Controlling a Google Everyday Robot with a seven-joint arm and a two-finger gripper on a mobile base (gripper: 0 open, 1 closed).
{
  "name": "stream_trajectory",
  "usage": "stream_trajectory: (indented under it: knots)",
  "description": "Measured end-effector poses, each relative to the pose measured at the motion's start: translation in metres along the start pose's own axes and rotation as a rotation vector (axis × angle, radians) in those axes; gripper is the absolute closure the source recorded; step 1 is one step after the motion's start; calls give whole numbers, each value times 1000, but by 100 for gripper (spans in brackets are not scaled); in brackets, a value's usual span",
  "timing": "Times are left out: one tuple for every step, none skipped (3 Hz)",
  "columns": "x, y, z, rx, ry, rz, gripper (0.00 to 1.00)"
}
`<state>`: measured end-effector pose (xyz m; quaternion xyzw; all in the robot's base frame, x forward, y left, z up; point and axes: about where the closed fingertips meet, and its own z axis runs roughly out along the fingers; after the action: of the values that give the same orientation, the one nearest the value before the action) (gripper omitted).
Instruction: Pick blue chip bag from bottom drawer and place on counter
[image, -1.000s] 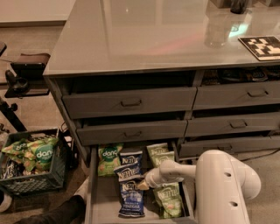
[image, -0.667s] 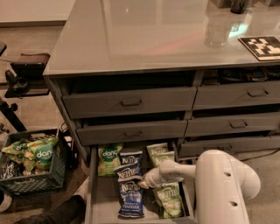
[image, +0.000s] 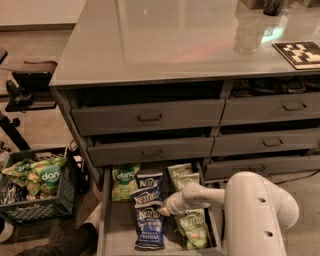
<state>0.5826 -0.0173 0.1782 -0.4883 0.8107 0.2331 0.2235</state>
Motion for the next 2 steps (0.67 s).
stream_trajectory:
  knots:
    - [-10, 2, -37, -4, -43, -33, 100]
    - [-23, 0, -98, -12, -98, -83, 100]
